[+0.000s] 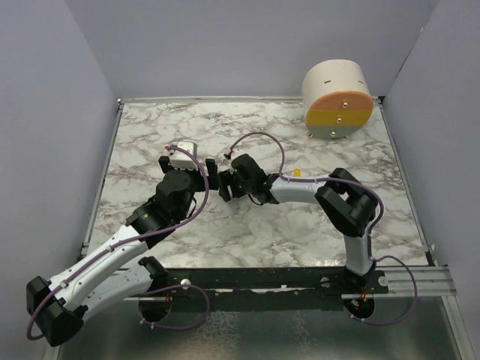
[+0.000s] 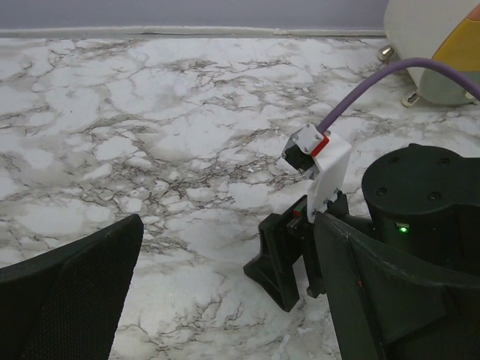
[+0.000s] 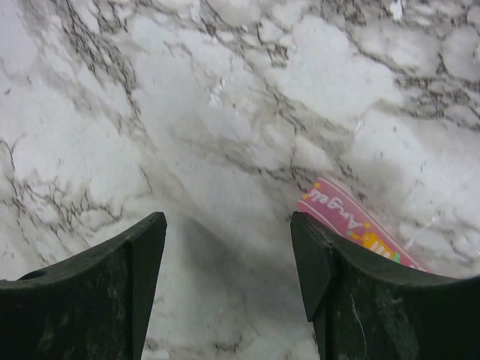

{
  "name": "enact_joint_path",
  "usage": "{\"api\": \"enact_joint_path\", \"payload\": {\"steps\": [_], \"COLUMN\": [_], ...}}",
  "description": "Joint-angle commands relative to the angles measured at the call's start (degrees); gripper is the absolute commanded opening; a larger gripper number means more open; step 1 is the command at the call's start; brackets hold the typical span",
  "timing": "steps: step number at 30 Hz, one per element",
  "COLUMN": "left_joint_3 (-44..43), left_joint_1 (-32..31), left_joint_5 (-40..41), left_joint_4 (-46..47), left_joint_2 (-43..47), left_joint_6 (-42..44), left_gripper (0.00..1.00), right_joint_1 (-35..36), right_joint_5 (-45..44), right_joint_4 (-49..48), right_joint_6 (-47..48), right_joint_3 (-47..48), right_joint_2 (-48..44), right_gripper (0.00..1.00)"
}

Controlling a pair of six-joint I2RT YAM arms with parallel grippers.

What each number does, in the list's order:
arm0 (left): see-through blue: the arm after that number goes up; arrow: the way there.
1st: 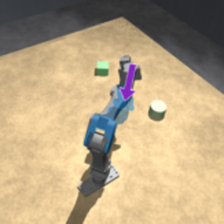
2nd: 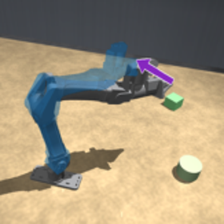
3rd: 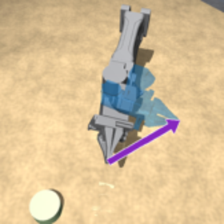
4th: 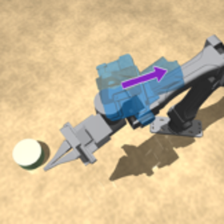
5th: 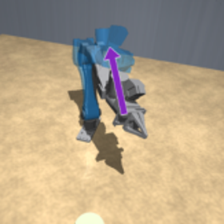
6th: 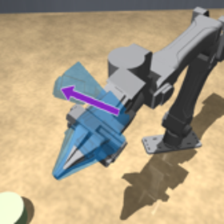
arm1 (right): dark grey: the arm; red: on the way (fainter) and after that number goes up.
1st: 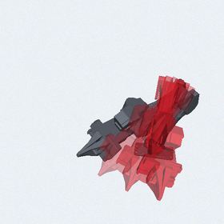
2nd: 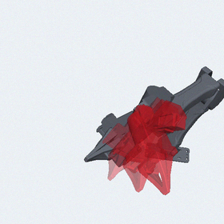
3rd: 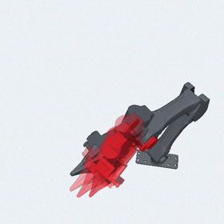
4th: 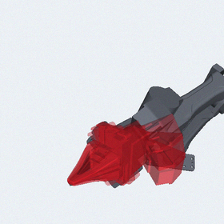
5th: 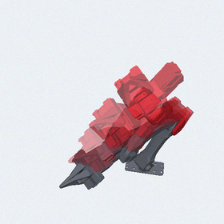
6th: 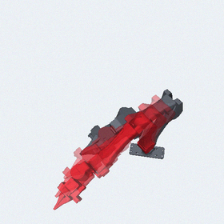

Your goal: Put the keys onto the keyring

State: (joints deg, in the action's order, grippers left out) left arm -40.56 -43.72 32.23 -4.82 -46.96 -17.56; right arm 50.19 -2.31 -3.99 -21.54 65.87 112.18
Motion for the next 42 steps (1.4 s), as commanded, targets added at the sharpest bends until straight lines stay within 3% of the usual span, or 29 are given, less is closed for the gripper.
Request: {"api": "enact_joint_path", "payload": {"steps": [1, 6, 14, 21, 31, 42], "left_joint_3": [0.3, 0.64, 0.92, 0.72, 1.0, 1.0], "left_joint_1": [0.39, 0.48, 0.57, 0.64, 0.74, 0.82], "left_joint_5": [1.62, 1.61, 1.51, 0.48, 0.28, 0.73], "left_joint_4": [-0.02, 0.09, 0.22, 0.09, -0.06, -0.45], "left_joint_2": [0.03, 0.16, 0.61, 0.03, 0.23, 0.6], "left_joint_6": [0.6, 0.6, 0.3, -0.09, -0.37, -0.28], "left_gripper": [0.99, 0.99, 0.99, 0.99, 0.99, 0.99], "right_joint_1": [-0.36, -1.59, -1.59, -1.72, -5.13, -6.34], "right_joint_5": [-2.23, -1.77, -2.12, -6.81, 2.0, 7.69], "right_joint_4": [0.17, 0.73, 0.8, 10.12, 11.45, 12.27], "right_joint_6": [1.69, 4.0, 9.45, 18.52, 26.9, 28.4], "right_joint_3": [6.45, 12.09, 8.08, 10.29, 10.53, 11.87], "right_joint_2": [4.34, 7.08, -1.09, -0.48, 1.68, 4.15], "right_gripper": [0.69, 0.69, 0.7, 0.72, 0.73, 0.58]}}
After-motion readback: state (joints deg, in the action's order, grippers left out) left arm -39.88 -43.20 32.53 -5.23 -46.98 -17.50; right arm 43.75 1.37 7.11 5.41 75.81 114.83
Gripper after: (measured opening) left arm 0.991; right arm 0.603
